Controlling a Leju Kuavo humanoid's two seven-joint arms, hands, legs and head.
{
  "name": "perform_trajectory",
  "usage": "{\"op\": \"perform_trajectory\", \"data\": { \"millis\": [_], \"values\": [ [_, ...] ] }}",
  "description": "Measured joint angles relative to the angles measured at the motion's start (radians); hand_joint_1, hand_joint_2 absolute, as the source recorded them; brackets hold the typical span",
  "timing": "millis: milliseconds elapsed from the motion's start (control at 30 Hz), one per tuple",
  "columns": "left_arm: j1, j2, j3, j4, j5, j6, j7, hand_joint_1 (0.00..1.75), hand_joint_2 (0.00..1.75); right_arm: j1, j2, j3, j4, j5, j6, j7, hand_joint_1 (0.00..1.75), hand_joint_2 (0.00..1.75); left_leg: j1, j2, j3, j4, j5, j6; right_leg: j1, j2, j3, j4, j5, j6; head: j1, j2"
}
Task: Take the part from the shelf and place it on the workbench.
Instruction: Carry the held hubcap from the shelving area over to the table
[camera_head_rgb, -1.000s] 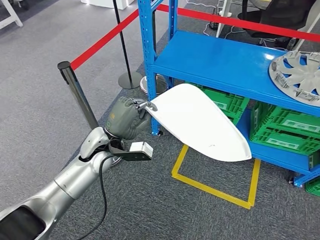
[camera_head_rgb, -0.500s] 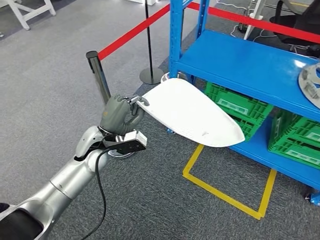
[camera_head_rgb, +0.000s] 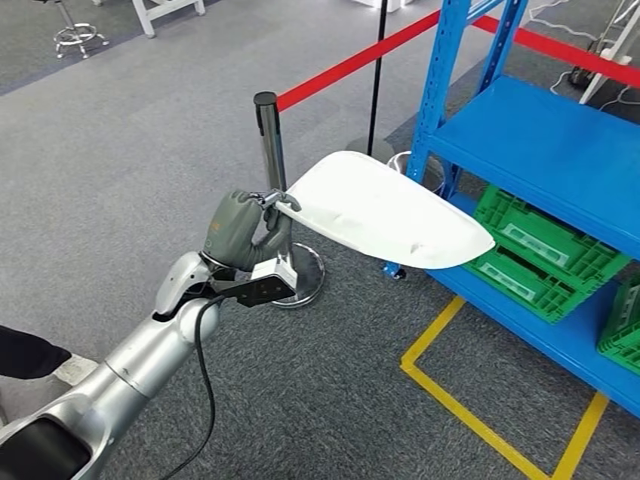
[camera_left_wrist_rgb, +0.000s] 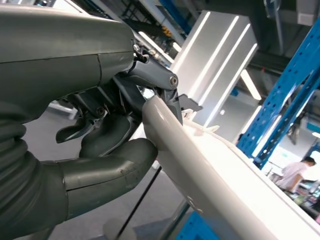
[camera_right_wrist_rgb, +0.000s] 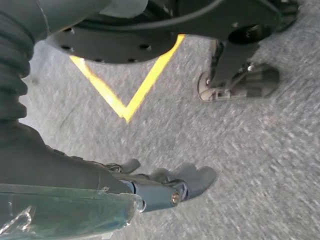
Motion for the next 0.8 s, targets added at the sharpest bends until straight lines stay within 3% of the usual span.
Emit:
{"op": "perform_trajectory", "data": {
  "millis": [67,133,200,267,300,367,400,467,500,567,600,667,733,767,800],
  "values": [
    [0.002,0.000,0.002,0.000,-0.001,0.000,0.008,1.75,1.75,0.000,0.001,0.000,0.000,-0.001,-0.002,0.003,0.00,1.75,0.006,-0.014,-0.009,-0.002,0.005,-0.012,0.003,-0.020,-0.002,-0.001,0.003,-0.014,-0.001,0.000],
    [-0.002,-0.001,0.004,0.001,-0.002,-0.001,0.015,1.75,1.75,0.001,0.001,-0.001,0.000,-0.004,-0.002,0.004,0.00,1.75,0.003,0.030,-0.031,0.035,-0.018,-0.020,0.004,-0.045,0.000,-0.006,0.007,-0.029,-0.008,0.000],
    [-0.010,-0.006,0.005,0.005,-0.009,0.000,0.021,1.75,1.75,0.002,0.002,-0.001,0.000,-0.005,-0.003,0.005,0.00,1.75,0.000,0.090,-0.089,0.148,-0.075,-0.026,0.008,-0.074,0.000,-0.008,0.008,-0.038,-0.016,0.000],
    [-0.012,-0.012,0.004,0.012,-0.032,0.012,0.032,1.75,1.75,0.003,0.002,-0.001,-0.001,-0.005,-0.004,0.006,0.00,1.75,0.002,0.106,-0.147,0.264,-0.115,-0.029,0.011,-0.104,0.000,-0.008,0.006,-0.042,-0.017,0.000],
    [-0.011,-0.015,0.003,0.016,-0.048,0.023,0.038,1.75,1.75,0.003,0.002,-0.001,-0.001,-0.005,-0.005,0.007,0.00,1.75,0.003,0.108,-0.156,0.281,-0.111,-0.029,0.012,-0.118,0.000,-0.008,0.006,-0.042,-0.018,0.000],
    [-0.012,-0.019,0.002,0.022,-0.074,0.046,0.047,1.75,1.75,0.001,0.002,-0.001,-0.001,-0.004,-0.005,0.008,0.00,1.75,0.002,0.120,-0.114,0.206,-0.059,-0.025,0.014,-0.143,0.003,-0.008,0.004,-0.041,-0.018,0.000],
    [-0.013,-0.021,0.001,0.023,-0.082,0.058,0.048,1.75,1.75,0.000,0.002,-0.001,-0.001,-0.004,-0.005,0.008,0.00,1.75,-0.001,0.146,-0.075,0.139,-0.029,-0.020,0.016,-0.153,0.005,-0.008,0.002,-0.038,-0.018,0.000],
    [-0.017,-0.028,0.001,0.024,-0.081,0.077,0.039,1.75,1.75,0.001,0.002,-0.001,-0.001,-0.002,-0.005,0.007,0.00,1.75,-0.012,0.193,-0.016,0.032,-0.002,-0.007,0.023,-0.174,0.008,-0.006,-0.004,-0.030,-0.018,0.000],
    [-0.017,-0.031,0.001,0.025,-0.073,0.085,0.028,1.75,1.75,0.002,0.002,-0.002,-0.001,0.000,-0.005,0.007,0.00,1.75,-0.017,0.204,-0.006,0.011,-0.003,-0.002,0.026,-0.185,0.011,-0.006,-0.007,-0.025,-0.018,0.000],
    [-0.016,-0.034,0.002,0.025,-0.048,0.096,-0.005,1.75,1.75,0.000,0.002,-0.002,-0.001,0.004,-0.005,0.005,0.00,1.75,-0.017,0.181,-0.006,0.004,-0.003,0.009,0.027,-0.209,0.015,-0.009,-0.012,-0.016,-0.016,0.000],
    [-0.016,-0.034,0.003,0.025,-0.035,0.097,-0.022,1.75,1.75,-0.002,0.002,-0.002,-0.001,0.006,-0.004,0.004,0.00,1.75,-0.016,0.168,-0.006,0.001,-0.002,0.014,0.025,-0.204,0.015,-0.003,-0.020,-0.011,-0.016,0.000],
    [-0.016,-0.035,0.005,0.025,-0.018,0.096,-0.044,1.75,1.75,-0.003,0.002,-0.001,-0.001,0.008,-0.003,0.003,0.00,1.75,-0.010,0.144,-0.003,-0.003,0.001,0.024,0.021,-0.161,-0.012,0.063,-0.061,-0.004,-0.012,0.000],
    [-0.015,-0.037,0.006,0.025,-0.005,0.081,-0.048,1.75,1.75,-0.002,0.002,-0.002,0.000,0.007,-0.002,0.002,0.00,1.75,-0.008,0.119,-0.003,-0.003,0.001,0.030,0.020,-0.114,-0.074,0.197,-0.121,-0.001,-0.007,0.000],
    [-0.014,-0.038,0.006,0.025,0.004,0.066,-0.046,1.75,1.75,-0.004,0.002,-0.002,0.000,0.005,-0.002,0.002,0.00,1.75,-0.008,0.105,-0.003,-0.003,0.002,0.031,0.020,-0.106,-0.103,0.252,-0.138,0.000,-0.005,0.000],
    [-0.012,-0.037,0.006,0.025,0.015,0.047,-0.044,1.75,1.75,-0.006,0.002,-0.002,0.000,0.004,-0.002,0.003,0.00,1.75,-0.008,0.091,-0.003,-0.002,0.002,0.031,0.020,-0.102,-0.118,0.277,-0.137,0.001,-0.005,0.000]
  ]
}}
